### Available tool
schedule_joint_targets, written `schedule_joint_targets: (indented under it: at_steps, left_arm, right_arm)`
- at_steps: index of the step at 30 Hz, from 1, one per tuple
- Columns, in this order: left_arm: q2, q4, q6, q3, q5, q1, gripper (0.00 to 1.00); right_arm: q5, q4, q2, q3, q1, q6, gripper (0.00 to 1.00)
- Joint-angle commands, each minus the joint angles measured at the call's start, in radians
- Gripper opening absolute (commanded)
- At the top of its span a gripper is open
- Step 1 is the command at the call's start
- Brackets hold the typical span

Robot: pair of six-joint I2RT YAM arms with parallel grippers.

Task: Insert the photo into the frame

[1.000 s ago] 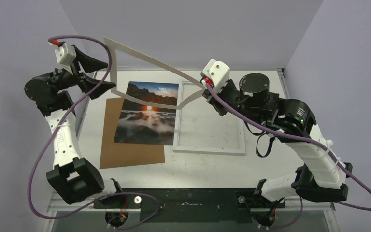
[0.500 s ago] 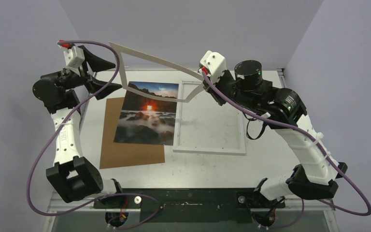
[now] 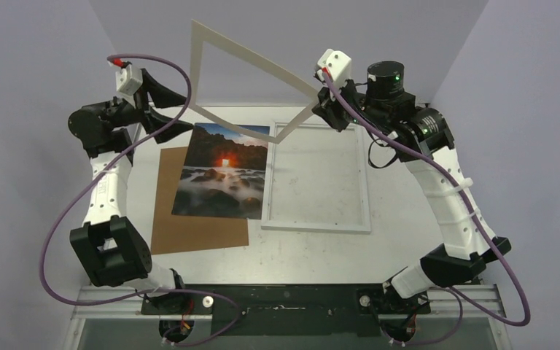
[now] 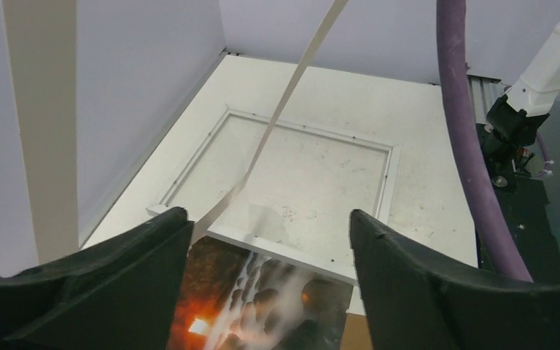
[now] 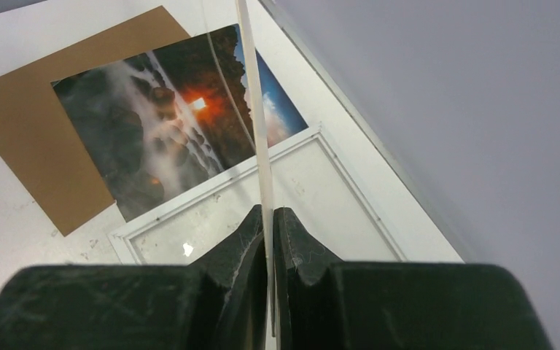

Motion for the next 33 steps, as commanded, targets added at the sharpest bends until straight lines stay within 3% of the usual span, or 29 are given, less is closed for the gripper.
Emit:
schedule_joint_targets:
  at_steps: [1,2,6,13,23,24,26,30,33]
  left_arm:
    - [0.013,0.007,0.015,0.083,0.029,0.028,0.85]
    - [0.031,-0.023,0.018,0.108,0.004,0.050,0.98]
    - [0.105,-0.048,0.016,0.204,-0.017,0.098,0.96]
    - [0.171,-0.097,0.046,0.290,-0.019,0.053,0.96]
    - [0.215,-0.078,0.022,0.313,-0.013,0.005,0.99]
    - [0.205,-0.071,0.013,0.295,-0.002,-0.002,0.91]
    - [0.183,-0.054,-0.001,0.252,0.023,-0.024,0.86]
    - [0.159,0.009,-0.007,0.200,0.004,-0.010,0.97]
    - [0.170,-0.004,-0.011,0.238,-0.030,0.036,0.97]
  right_arm:
    - [-0.110,0.061,0.009,0.020,-0.026,0.001,0.05]
    - [-0.116,0.066,0.003,0.010,-0.029,0.001,0.05]
    - [-0.157,0.069,-0.012,-0.007,-0.029,-0.003,0.05]
    - [-0.256,0.026,-0.029,0.012,-0.031,-0.039,0.05]
    - [-0.219,0.088,-0.003,0.013,-0.068,0.003,0.05]
    - [-0.221,0.105,0.003,0.013,-0.071,0.012,0.05]
    - [-0.241,0.118,0.020,0.025,-0.079,0.013,0.05]
    - [-0.253,0.081,0.040,0.065,-0.110,-0.004,0.05]
    - [-0.263,0.093,0.025,0.034,-0.131,-0.003,0.05]
